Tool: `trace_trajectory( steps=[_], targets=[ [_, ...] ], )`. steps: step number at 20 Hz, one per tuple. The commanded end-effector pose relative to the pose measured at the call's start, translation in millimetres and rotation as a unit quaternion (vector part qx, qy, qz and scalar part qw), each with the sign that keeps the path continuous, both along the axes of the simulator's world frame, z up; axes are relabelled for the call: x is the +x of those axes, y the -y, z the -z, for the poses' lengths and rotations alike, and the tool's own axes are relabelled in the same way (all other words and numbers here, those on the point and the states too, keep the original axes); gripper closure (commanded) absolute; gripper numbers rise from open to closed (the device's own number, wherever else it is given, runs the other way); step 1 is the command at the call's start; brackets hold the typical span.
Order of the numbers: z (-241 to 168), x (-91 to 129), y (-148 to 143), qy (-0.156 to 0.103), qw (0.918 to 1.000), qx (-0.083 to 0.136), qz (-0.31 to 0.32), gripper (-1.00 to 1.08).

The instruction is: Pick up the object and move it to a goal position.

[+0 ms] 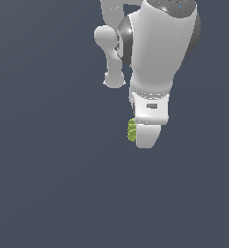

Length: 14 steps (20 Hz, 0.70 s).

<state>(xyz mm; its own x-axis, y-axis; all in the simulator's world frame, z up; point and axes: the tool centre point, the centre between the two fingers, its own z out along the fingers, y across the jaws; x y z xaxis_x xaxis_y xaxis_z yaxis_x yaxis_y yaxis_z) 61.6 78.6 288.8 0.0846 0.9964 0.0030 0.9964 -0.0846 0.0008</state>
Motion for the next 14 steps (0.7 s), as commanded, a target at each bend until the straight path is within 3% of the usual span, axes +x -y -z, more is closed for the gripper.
trace_trajectory(
  steps=[1, 14],
  targets=[
    [-21.0, 5.3, -2.7, -0.001, 1.0, 0.0, 0.0, 1.08],
    [-97.7, 28.6, -12.3, -0.001, 1.0, -0.001, 0.001, 1.08]
  ],
)
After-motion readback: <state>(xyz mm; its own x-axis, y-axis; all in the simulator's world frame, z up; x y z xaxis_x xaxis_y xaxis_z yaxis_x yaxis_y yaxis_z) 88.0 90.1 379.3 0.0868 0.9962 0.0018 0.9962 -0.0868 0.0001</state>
